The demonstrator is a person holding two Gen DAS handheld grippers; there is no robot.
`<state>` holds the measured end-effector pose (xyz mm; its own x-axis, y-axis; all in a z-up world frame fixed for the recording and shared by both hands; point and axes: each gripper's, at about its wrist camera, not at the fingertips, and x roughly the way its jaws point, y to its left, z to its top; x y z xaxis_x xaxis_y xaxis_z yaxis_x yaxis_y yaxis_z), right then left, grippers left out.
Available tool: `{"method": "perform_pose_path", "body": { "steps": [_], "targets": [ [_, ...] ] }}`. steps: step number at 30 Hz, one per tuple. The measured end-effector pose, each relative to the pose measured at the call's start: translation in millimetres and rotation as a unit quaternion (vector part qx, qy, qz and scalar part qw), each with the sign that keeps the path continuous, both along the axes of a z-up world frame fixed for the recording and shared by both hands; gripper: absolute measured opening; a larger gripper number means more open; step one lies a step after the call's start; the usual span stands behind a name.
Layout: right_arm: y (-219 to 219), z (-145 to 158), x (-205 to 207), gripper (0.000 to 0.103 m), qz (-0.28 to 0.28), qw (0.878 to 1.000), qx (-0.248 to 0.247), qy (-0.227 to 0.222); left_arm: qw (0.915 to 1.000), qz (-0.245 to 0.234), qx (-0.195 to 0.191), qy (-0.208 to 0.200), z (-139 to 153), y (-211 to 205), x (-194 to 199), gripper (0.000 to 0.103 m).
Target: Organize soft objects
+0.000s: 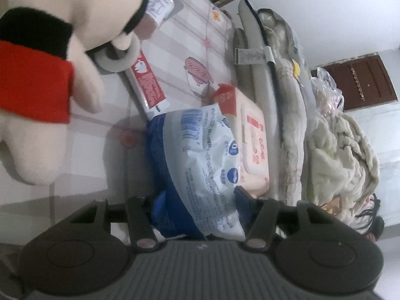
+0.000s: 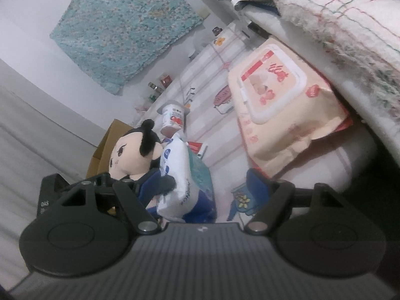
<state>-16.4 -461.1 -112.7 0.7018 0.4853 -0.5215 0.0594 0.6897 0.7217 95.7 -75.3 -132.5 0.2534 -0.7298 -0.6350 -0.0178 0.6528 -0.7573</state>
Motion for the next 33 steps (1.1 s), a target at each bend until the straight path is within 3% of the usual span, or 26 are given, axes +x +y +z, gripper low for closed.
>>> {"method": "perform_pose_path", "body": {
  "steps": [3, 15, 18, 21, 23, 28, 30, 33],
  "targets": [
    [3.8, 0.7, 5.4, 0.075, 0.006, 1.000, 0.005, -0.003, 1.0000, 0.007, 0.001, 0.005, -0.7, 8.0, -3.8, 0.061],
    [23.5, -2.0, 23.1, 0.070, 0.039, 0.998, 0.039, -0.001, 0.9952, 0.020, 0.084, -0.047, 20.4, 28.5, -20.7, 0.068],
    [30.7, -4.3, 27.7, 0.070, 0.051, 0.998, 0.049, 0.002, 0.9858, 0.012, 0.144, -0.086, 35.7, 25.4, -26.4, 0.068],
    [38.2, -9.4, 35.8, 0.067, 0.066, 0.996, 0.066, 0.007, 0.9661, -0.006, 0.218, -0.139, 51.2, 18.6, -34.3, 0.068],
    [45.7, -15.1, 42.4, 0.065, 0.079, 0.994, 0.080, 0.015, 0.9572, -0.018, 0.240, -0.160, 57.3, 16.7, -38.3, 0.069],
    [63.9, -33.6, 58.3, 0.063, 0.113, 0.984, 0.133, 0.042, 0.9639, -0.048, 0.202, -0.166, 62.5, 22.1, -42.6, 0.083],
    [70.7, -38.6, 61.4, 0.063, 0.128, 0.979, 0.151, 0.048, 0.9630, -0.061, 0.200, -0.170, 62.9, 20.8, -46.2, 0.088],
    [73.9, -39.0, 62.6, 0.063, 0.132, 0.978, 0.156, 0.048, 0.9598, -0.070, 0.214, -0.167, 58.7, 14.4, -46.4, 0.088]
  ]
}}
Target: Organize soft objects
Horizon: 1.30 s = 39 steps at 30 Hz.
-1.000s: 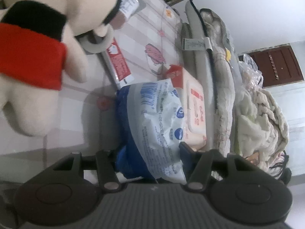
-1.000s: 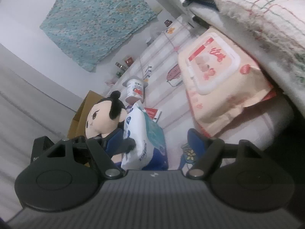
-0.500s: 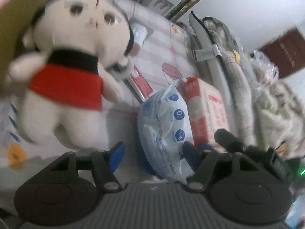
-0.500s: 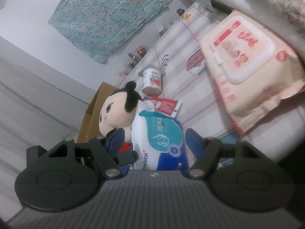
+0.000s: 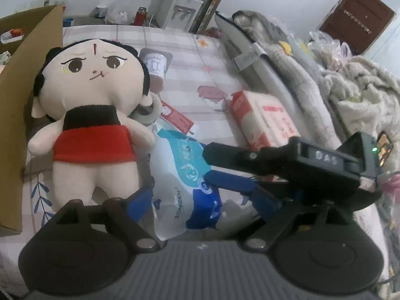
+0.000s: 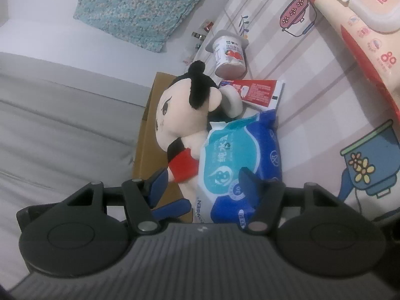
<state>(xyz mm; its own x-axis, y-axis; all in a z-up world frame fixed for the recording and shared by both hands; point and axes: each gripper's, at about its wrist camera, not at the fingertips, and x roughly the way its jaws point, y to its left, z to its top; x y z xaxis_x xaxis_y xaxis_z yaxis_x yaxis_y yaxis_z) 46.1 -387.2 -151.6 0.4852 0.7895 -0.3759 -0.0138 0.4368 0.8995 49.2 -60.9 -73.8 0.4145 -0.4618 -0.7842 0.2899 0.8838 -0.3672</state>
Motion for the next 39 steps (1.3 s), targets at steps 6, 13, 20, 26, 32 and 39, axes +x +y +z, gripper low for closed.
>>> {"method": "perform_pose_path", "body": {
  "steps": [6, 13, 20, 26, 32, 39],
  "targets": [
    [-17.4, 5.3, -6.8, 0.064, -0.035, 0.998, -0.044, -0.005, 0.9987, -0.016, 0.048, -0.006, -7.0, -14.7, 2.1, 0.083],
    [-2.9, -12.2, 8.7, 0.064, -0.002, 0.998, -0.059, 0.025, 0.9964, -0.046, 0.070, -0.013, -12.4, -26.0, 1.4, 0.083],
    [-20.8, -5.5, 0.4, 0.064, -0.006, 0.999, -0.045, 0.023, 0.9951, -0.081, 0.055, -0.015, -15.0, -39.6, 2.7, 0.089],
    [-35.0, -3.7, -13.6, 0.064, -0.016, 0.999, -0.035, 0.029, 0.9903, -0.112, 0.077, -0.027, -16.0, -52.8, 0.4, 0.089],
    [-46.1, 25.5, -20.9, 0.064, -0.042, 0.996, -0.077, -0.012, 0.9866, -0.112, 0.114, -0.035, -9.8, -59.1, 5.7, 0.096],
    [-55.2, 93.1, -14.6, 0.065, -0.046, 0.987, -0.114, -0.104, 0.9795, -0.096, 0.175, -0.031, -30.3, -82.9, 25.8, 0.095]
  ]
}}
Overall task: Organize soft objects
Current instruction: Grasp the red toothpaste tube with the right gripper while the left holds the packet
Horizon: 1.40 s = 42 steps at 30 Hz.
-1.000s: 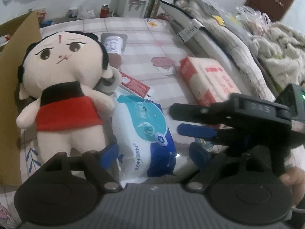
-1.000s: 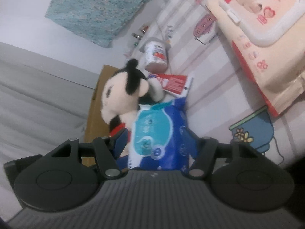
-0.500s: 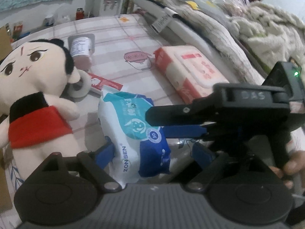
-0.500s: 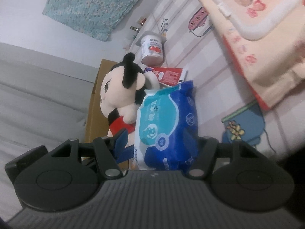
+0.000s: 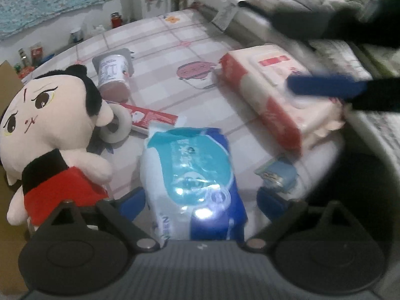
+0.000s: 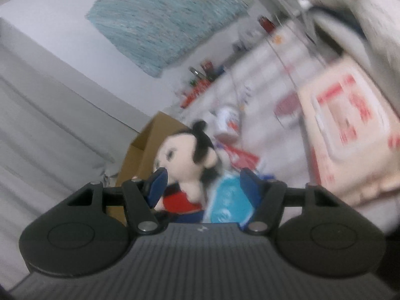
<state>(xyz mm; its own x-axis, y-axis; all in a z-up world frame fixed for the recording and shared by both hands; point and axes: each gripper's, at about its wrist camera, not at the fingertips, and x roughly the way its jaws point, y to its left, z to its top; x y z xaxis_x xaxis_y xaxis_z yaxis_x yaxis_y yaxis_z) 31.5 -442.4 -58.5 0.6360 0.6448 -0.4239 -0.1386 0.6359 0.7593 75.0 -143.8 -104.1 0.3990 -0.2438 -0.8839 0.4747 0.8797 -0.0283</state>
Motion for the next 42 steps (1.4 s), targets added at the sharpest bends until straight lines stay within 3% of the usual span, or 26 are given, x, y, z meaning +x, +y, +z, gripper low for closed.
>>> {"method": "perform_pose_path", "body": {
  "steps": [5, 10, 15, 18, 20, 25, 31, 32, 33, 38, 42],
  "targets": [
    [0.6, 14.5, 7.1, 0.065, 0.006, 1.000, -0.015, -0.011, 0.9992, 0.020, 0.001, 0.035, -14.1, 1.6, 14.5, 0.082],
    [11.7, 16.1, 22.0, 0.065, 0.017, 0.999, -0.041, -0.010, 0.9980, 0.031, -0.029, 0.046, -15.0, 13.2, 18.6, 0.074],
    [41.9, 7.0, 53.2, 0.065, 0.067, 0.990, -0.122, -0.004, 0.9978, 0.040, -0.027, 0.046, -14.0, 26.8, 9.8, 0.073],
    [65.9, -6.9, 80.4, 0.060, 0.111, 0.976, -0.186, 0.008, 0.9969, 0.052, -0.032, 0.050, -12.9, 39.0, 4.9, 0.073],
    [82.7, -17.3, 97.2, 0.051, 0.143, 0.965, -0.219, 0.009, 0.9961, 0.059, -0.037, 0.054, -12.5, 46.1, 2.9, 0.073],
    [122.5, -42.1, 130.6, 0.048, 0.213, 0.935, -0.283, 0.012, 0.9955, 0.063, -0.040, 0.060, -12.7, 53.2, 2.9, 0.073],
    [149.2, -62.8, 151.7, 0.046, 0.256, 0.905, -0.339, 0.008, 0.9950, 0.063, -0.043, 0.065, -13.4, 56.9, 4.0, 0.073],
    [149.6, -63.4, 152.8, 0.037, 0.255, 0.904, -0.343, 0.008, 0.9951, 0.063, -0.042, 0.065, -14.4, 55.4, 5.1, 0.073],
    [149.6, -63.3, 152.9, 0.036, 0.254, 0.901, -0.351, 0.008, 0.9950, 0.063, -0.042, 0.065, -14.5, 55.2, 5.5, 0.073],
    [140.6, -61.5, 142.2, 0.035, 0.240, 0.903, -0.355, 0.020, 0.9952, 0.063, -0.040, 0.064, -16.2, 52.9, 5.1, 0.073],
    [121.5, -61.6, 126.7, 0.035, 0.207, 0.914, -0.344, 0.055, 0.9951, 0.064, -0.040, 0.063, -17.1, 52.0, 4.4, 0.074]
  ]
}}
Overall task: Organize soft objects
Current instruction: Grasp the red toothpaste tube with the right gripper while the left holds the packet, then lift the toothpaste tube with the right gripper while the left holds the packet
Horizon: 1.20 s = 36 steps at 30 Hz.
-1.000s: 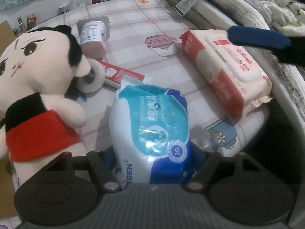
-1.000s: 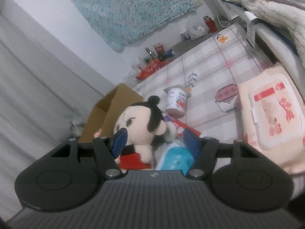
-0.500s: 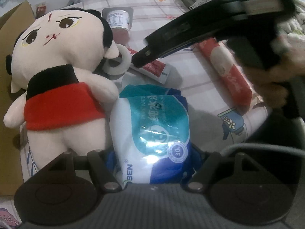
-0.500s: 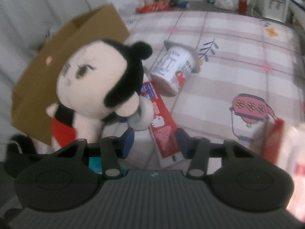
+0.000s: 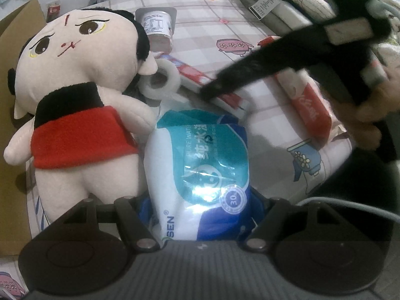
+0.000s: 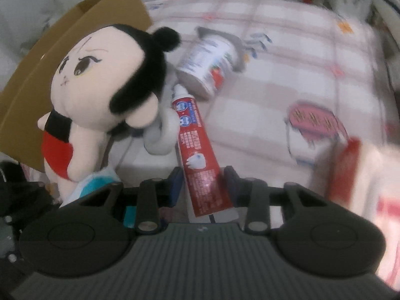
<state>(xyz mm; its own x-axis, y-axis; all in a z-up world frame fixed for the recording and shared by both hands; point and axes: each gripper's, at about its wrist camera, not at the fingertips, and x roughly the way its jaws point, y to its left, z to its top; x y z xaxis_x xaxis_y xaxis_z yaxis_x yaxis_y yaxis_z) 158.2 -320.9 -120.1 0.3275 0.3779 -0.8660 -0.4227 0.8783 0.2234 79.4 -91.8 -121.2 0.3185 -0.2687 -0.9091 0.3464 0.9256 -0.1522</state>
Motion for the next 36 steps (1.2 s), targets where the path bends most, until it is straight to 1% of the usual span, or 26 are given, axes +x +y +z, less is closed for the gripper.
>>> {"method": "perform_pose_path", "body": {
  "steps": [4, 10, 16, 21, 22, 25, 29, 34, 36],
  "targets": [
    [-17.5, 2.0, -21.7, 0.035, -0.043, 0.999, -0.005, 0.016, 1.0000, 0.003, -0.002, -0.001, -0.5, 1.0, -1.5, 0.074],
    [-42.2, 3.2, -47.4, 0.035, -0.100, 0.994, 0.005, 0.043, 0.9999, 0.006, -0.005, -0.006, -2.4, 0.9, -4.0, 0.074],
    [-57.5, 3.8, -83.6, 0.036, -0.137, 0.988, 0.023, 0.073, 0.9999, 0.009, -0.008, -0.011, -3.2, 0.8, -5.6, 0.074],
    [-59.7, 8.2, -103.3, 0.037, -0.129, 0.985, 0.069, 0.095, 0.9999, 0.006, -0.013, -0.008, -2.5, 4.1, -4.9, 0.074],
    [-59.6, 11.4, -104.8, 0.038, -0.129, 0.985, 0.067, 0.090, 0.9999, 0.005, -0.014, -0.007, -2.5, 4.5, -4.3, 0.074],
    [-54.4, 22.5, -104.3, 0.041, -0.117, 0.991, 0.042, 0.053, 0.9998, 0.004, -0.016, -0.006, -2.0, 5.3, -4.4, 0.074],
    [-45.0, 20.3, -85.9, 0.041, -0.094, 0.993, 0.038, 0.053, 0.9998, 0.004, -0.017, -0.005, -2.1, 4.4, -3.5, 0.074],
    [-29.4, 3.1, -69.1, 0.042, -0.071, 0.995, 0.021, 0.064, 0.9998, 0.004, -0.017, -0.002, -2.1, 4.2, -2.8, 0.074],
    [-25.2, 3.7, -67.6, 0.038, -0.064, 0.996, 0.015, 0.056, 0.9999, 0.003, -0.016, -0.002, -2.0, 4.0, -2.6, 0.075]
  ]
}}
